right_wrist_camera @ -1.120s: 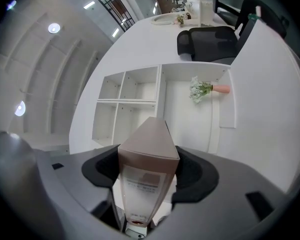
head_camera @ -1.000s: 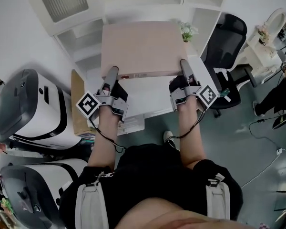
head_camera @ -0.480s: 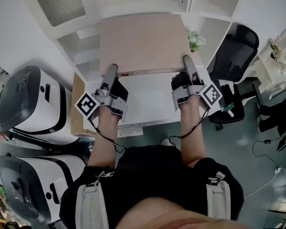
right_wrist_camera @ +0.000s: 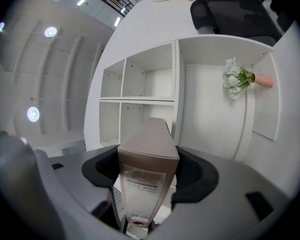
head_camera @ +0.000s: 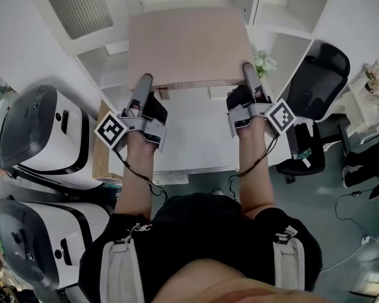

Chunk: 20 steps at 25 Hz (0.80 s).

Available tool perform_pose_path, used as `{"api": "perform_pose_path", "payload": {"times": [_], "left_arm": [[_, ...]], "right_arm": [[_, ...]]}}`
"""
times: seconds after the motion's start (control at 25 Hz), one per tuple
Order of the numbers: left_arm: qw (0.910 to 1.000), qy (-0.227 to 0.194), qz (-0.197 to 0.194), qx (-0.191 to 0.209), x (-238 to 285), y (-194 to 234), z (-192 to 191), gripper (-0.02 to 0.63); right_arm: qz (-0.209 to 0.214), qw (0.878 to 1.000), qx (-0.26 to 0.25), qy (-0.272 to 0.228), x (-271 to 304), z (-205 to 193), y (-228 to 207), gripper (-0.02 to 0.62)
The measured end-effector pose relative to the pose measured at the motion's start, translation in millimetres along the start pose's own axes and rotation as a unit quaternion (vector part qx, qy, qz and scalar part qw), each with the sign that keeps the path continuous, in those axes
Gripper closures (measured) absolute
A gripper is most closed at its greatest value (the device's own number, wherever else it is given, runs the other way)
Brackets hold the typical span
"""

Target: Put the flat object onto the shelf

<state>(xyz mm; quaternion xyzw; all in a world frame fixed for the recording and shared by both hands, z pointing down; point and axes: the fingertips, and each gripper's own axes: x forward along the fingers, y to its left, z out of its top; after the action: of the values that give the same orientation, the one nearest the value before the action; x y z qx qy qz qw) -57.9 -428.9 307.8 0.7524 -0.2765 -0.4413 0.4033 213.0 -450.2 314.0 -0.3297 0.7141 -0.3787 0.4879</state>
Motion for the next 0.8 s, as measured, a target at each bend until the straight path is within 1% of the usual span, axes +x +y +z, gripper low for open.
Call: {"api": "perform_pose_path", "payload": {"times": [0.12, 0.28, 0.44, 0.56, 0.68, 0.8], "left_arm": [[1.0, -0.004, 0.002, 0.003, 17, 3, 3, 0.322], [0.9997, -0.011, 0.021, 0.005, 69, 18, 14, 0.318], [0.9996, -0.016, 0.022, -0.006, 69, 24, 14, 0.314], [0.9993, -0.023, 0.027, -0.011, 71, 28, 16, 0.314], [0.9992, -0.019, 0.033, -0.007, 88, 31, 22, 0.314], [0.9989, -0.019, 0.042, -0.001, 107, 36, 32, 0.31]], "right_arm": [[-0.002, 1.0, -0.001, -0.001, 11, 10, -3, 0.298], [-0.033, 0.999, 0.007, 0.009, 56, 36, -19, 0.297], [-0.046, 0.999, 0.003, 0.014, 57, 35, -19, 0.298], [-0.05, 0.999, 0.014, 0.017, 62, 34, -21, 0.297], [-0.056, 0.998, 0.014, 0.017, 79, 41, -28, 0.296], [-0.07, 0.997, 0.009, 0.017, 97, 46, -33, 0.295]]}}
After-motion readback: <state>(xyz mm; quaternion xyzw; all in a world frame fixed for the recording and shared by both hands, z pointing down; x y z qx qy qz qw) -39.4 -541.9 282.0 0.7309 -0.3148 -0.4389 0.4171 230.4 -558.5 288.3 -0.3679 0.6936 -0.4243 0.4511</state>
